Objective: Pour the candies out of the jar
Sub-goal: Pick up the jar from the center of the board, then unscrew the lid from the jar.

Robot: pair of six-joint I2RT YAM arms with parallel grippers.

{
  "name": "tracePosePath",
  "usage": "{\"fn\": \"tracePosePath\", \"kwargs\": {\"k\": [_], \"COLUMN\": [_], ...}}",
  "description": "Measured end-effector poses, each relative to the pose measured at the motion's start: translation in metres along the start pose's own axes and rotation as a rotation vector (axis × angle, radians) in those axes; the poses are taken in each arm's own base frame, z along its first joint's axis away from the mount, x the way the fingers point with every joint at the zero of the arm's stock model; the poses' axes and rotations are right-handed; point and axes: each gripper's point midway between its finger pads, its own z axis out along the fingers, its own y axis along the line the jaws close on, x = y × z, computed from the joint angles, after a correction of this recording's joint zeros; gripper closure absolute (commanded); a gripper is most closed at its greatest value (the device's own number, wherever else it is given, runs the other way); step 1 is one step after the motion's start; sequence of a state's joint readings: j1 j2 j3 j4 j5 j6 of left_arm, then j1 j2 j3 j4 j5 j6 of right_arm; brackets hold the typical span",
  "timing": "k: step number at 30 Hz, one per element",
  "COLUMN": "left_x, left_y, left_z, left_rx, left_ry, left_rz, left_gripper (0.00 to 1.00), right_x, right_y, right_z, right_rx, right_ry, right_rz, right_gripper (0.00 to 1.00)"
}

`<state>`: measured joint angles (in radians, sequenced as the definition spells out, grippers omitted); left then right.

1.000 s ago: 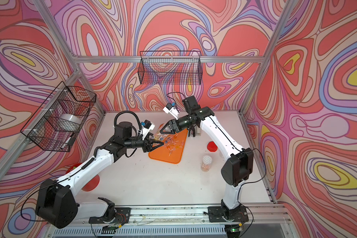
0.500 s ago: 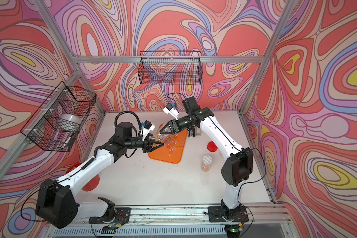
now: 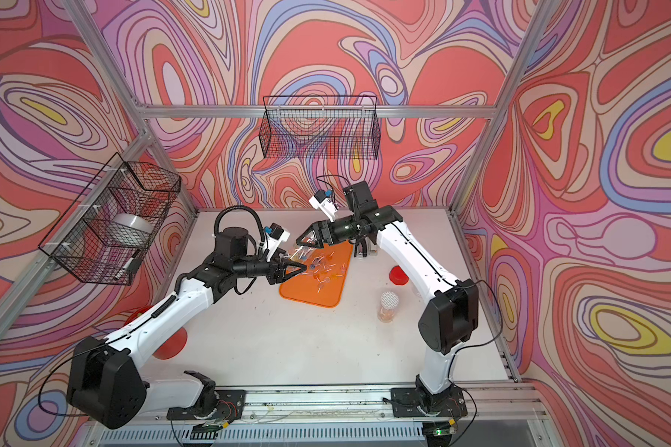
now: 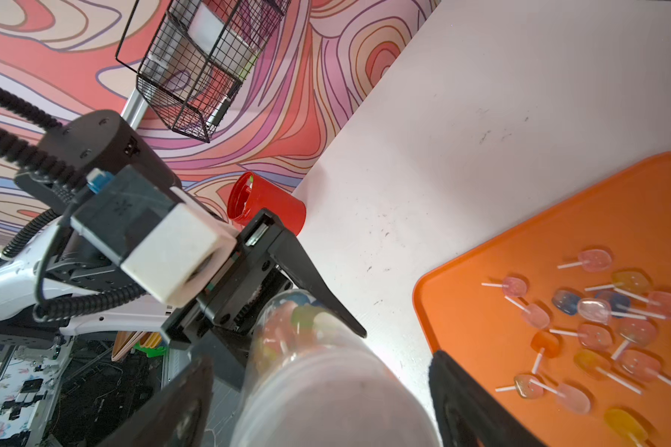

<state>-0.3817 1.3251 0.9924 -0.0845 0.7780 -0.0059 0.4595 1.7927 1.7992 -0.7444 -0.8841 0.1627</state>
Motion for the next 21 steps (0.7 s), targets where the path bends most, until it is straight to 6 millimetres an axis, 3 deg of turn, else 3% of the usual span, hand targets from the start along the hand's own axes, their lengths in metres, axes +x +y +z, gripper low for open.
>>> {"fn": "tracePosePath", "kwargs": {"k": [12,15,21], "left_x": [0.004,0.005,0.006], "left_y": [0.012,0.009,0.001], "left_z": [0.005,0.013,0.029], "left_rx": [-0.084,-0.107,-0.142], "left_ry": [-0.018,-0.023,-0.081], "left_rz": [-0.054,-0.048,0.008], "left_gripper": [1.0,1.0,1.0], "right_x": [-0.026,-0.028,-0.024], "right_y": [-0.011,-0.015,-0.035], "right_z": [-0.028,-0.038,-0.045], "right_rx": [0.184,0.236,0.337], "right_ry": [-0.2,-0.259,-0.347], "right_rz": [0.098,0.141,0.267], "right_gripper": [0.14,0.21,0.23]}}
